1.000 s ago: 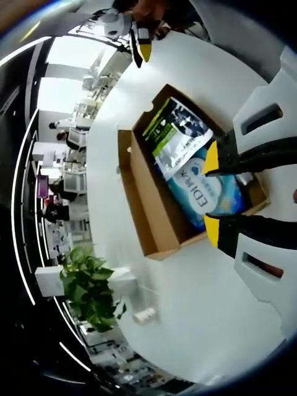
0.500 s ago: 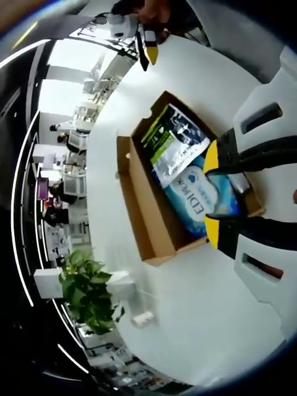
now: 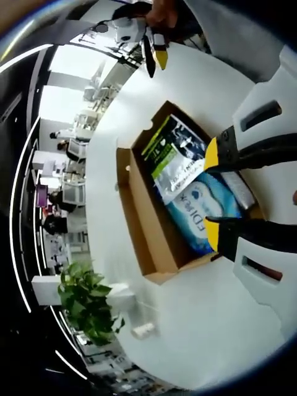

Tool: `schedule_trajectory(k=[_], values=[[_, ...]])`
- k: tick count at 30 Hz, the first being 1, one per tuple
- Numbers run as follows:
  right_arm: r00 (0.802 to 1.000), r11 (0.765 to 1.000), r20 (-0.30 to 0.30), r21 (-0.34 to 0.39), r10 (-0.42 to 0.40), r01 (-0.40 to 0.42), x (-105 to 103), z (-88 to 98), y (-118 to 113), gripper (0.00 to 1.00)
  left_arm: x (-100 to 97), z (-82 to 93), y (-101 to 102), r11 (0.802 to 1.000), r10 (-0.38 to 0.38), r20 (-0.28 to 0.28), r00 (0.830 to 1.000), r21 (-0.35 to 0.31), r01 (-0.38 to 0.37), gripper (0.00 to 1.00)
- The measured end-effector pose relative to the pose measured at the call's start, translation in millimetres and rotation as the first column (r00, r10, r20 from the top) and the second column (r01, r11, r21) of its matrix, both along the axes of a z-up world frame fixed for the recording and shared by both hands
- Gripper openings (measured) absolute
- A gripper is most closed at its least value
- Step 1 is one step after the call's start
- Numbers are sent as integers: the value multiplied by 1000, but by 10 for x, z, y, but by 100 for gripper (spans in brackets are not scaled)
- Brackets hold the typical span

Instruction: Operate the shoe box by opening the lid, removing the specified soft item, and placing it in the target area until the item is outside and the box remains undamaged.

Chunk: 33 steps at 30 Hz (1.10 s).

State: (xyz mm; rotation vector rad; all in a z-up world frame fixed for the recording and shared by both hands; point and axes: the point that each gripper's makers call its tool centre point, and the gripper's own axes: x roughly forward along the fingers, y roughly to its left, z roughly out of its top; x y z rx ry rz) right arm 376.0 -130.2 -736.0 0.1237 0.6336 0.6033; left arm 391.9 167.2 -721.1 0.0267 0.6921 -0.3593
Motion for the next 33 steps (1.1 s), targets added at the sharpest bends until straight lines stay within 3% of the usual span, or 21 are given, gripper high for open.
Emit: schedule_trajectory(k=[16,33], values=[[1000,1000,-3,21,-21,21,-75,-13,-25,57,106,-213,-295,998,-59,-65,996,-31,57,32],[999,999,-19,25,-36,37,-99,-82,-108,56,151,-415,-439,997,-64,-127,990,-50,58,32]])
